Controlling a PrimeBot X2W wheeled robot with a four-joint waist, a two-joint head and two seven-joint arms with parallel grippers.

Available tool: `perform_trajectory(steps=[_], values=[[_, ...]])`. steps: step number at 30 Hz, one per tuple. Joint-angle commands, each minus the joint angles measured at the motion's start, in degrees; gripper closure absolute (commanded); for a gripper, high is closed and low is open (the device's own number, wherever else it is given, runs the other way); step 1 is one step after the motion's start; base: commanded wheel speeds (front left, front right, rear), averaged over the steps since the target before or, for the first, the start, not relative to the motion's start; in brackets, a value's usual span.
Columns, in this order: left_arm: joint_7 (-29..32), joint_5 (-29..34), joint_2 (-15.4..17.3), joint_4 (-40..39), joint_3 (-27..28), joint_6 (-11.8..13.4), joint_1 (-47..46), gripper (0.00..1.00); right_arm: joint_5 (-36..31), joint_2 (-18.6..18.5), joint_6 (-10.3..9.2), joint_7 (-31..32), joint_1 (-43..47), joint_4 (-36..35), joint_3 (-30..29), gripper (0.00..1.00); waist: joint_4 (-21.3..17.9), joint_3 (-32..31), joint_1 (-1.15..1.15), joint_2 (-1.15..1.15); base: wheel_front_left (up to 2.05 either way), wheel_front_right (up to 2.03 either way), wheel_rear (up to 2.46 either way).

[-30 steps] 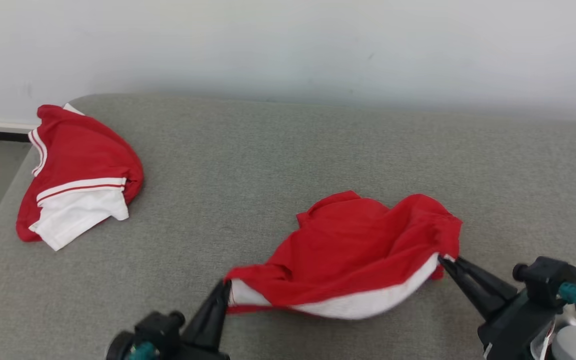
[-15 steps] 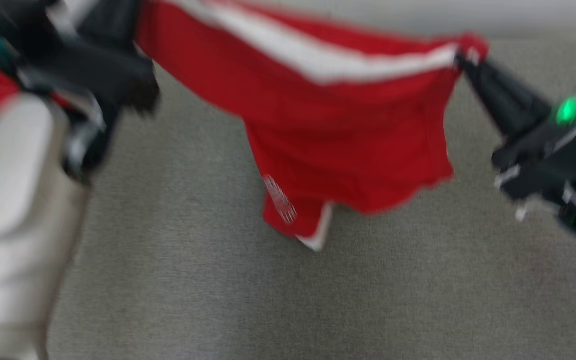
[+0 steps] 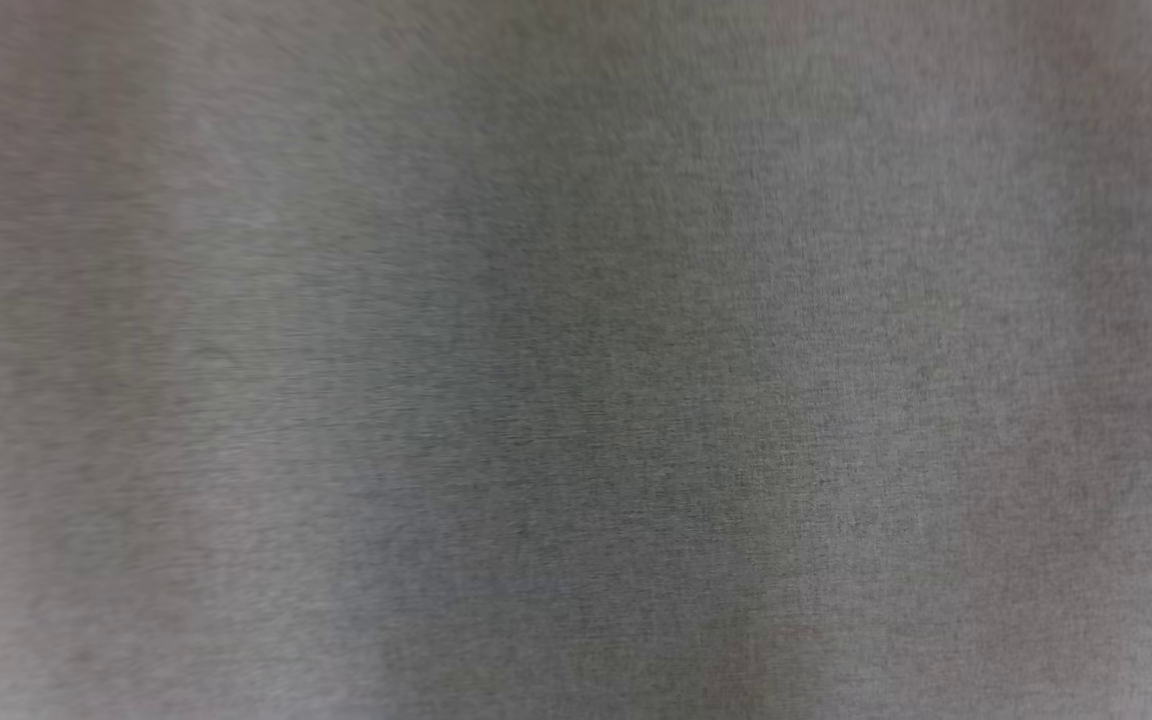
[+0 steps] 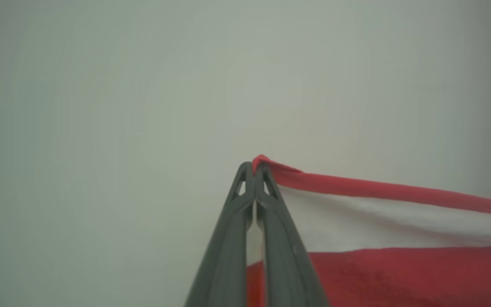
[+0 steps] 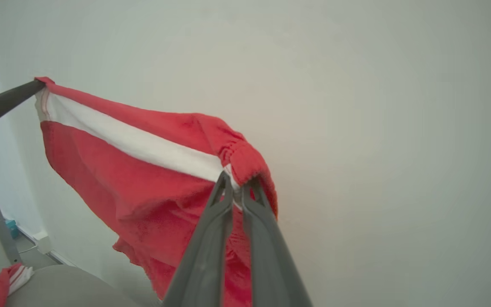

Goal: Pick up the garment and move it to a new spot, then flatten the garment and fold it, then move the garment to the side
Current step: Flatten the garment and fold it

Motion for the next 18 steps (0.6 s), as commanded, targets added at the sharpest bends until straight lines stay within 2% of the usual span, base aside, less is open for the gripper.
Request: perform_trajectory(steps=[1, 5, 10, 15, 18], values=[[-0.3, 0.6, -0.4, 2.7, 0.0, 0.3, -4.4, 1.00, -1.4, 0.9, -0.13, 0.5, -4.1, 3.6, 1.3, 1.00, -4.7, 6.6, -0.03, -0.02, 0.00, 0.00, 0.00], [-0.9, 0.9, -1.6, 8.3, -0.5, 0.5, -9.5, 1.00, -2.0, 2.6, -0.13, 0.6, -10.1, 9.7, 3.2, 1.00, -4.8, 8.3, -0.03, -0.02, 0.00, 0.00, 0.00], [-2.9, 0.4, -2.9, 13.7, -1.3, 0.2, -11.5, 1.00, -0.3, 3.3, -0.13, -1.7, -12.1, 14.0, 5.2, 1.00, -4.7, 9.8, -0.03, -0.02, 0.00, 0.00, 0.00], [-4.1, -1.7, -3.6, 16.3, -1.4, -0.3, -9.1, 1.00, 1.7, 2.8, -0.13, -3.1, -9.7, 14.5, 8.3, 1.00, -5.1, 10.2, -0.03, -0.02, 0.00, 0.00, 0.00], [-5.4, -3.4, -4.3, 14.3, -3.8, -0.3, -5.5, 1.00, 3.6, 1.1, -0.13, -5.1, -6.7, 12.5, 10.3, 1.00, -4.9, 10.0, -0.03, -0.02, 0.00, 0.00, 0.00]])
